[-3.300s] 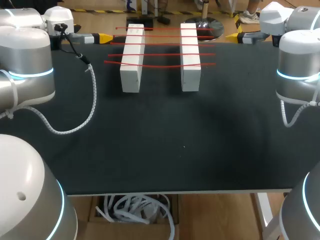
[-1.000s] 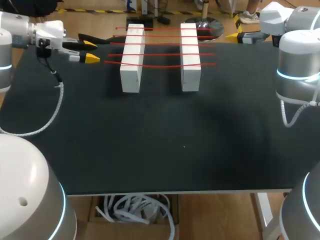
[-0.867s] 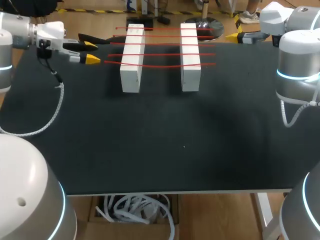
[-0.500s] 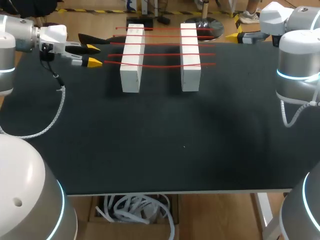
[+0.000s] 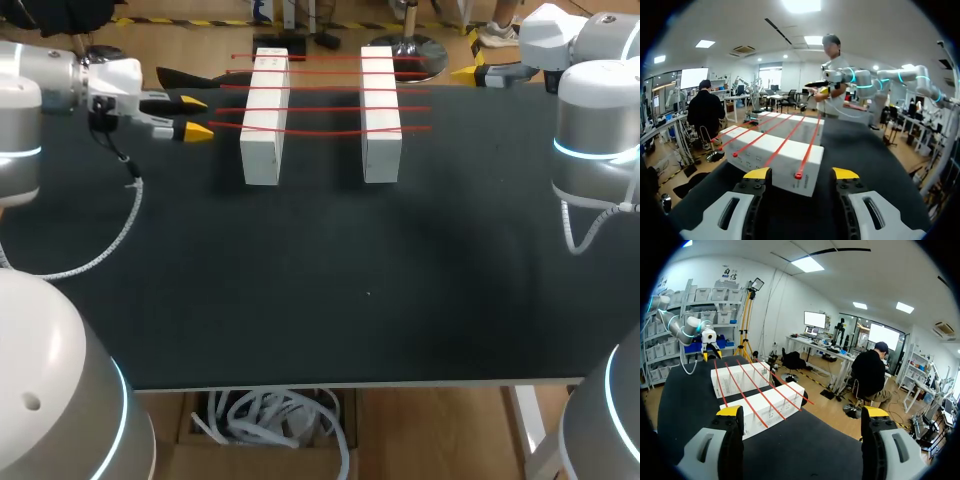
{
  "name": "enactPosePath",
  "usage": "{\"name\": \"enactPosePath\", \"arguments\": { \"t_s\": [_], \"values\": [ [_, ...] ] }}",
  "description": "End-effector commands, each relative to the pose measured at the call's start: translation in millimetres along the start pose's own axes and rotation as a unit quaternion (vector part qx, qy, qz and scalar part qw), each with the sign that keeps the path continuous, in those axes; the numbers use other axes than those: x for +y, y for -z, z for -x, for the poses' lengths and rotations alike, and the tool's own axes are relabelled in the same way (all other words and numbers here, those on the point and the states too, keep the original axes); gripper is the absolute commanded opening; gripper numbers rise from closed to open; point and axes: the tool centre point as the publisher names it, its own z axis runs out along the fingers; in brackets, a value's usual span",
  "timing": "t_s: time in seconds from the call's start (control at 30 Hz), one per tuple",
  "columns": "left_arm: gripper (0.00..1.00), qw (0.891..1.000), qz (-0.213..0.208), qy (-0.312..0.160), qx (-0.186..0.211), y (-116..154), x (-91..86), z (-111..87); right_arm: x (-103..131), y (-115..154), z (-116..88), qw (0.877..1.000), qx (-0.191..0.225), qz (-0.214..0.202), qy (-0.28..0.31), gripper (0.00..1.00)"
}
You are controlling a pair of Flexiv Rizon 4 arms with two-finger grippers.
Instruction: Grab the tape and strap the tape.
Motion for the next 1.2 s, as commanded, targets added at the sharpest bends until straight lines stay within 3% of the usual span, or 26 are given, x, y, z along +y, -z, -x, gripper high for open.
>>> {"name": "enactPosePath", "arguments": {
  "t_s": [0.03, 0.43, 0.9, 1.03, 1.13, 1.2],
  "values": [
    [0.50, 1.000, 0.000, 0.000, 0.002, -2.1, 1.5, -1.7, 0.0, 0.0, 0.0, 1.000, 0.000, 0.000, 0.000, 1.00],
    [0.51, 0.999, 0.005, 0.000, 0.034, -4.3, 7.1, 1.7, 0.0, 0.0, 0.0, 1.000, 0.000, 0.000, 0.000, 1.00],
    [0.48, 0.999, 0.000, -0.001, 0.039, -6.8, 5.9, 4.1, 0.0, 0.0, 0.0, 1.000, 0.000, 0.000, 0.000, 1.00],
    [0.43, 0.999, -0.004, 0.002, 0.038, -7.8, 6.0, 4.1, 0.0, 0.0, 0.0, 1.000, 0.000, 0.000, 0.000, 1.00],
    [0.30, 0.999, -0.004, 0.001, 0.038, -9.0, 6.1, 4.5, 0.0, 0.0, 0.0, 1.000, 0.000, 0.000, 0.000, 1.00],
    [0.39, 0.999, -0.006, 0.001, 0.037, -9.7, 5.8, 5.2, 0.0, 0.0, 0.0, 1.000, 0.000, 0.000, 0.000, 1.00]
  ]
}}
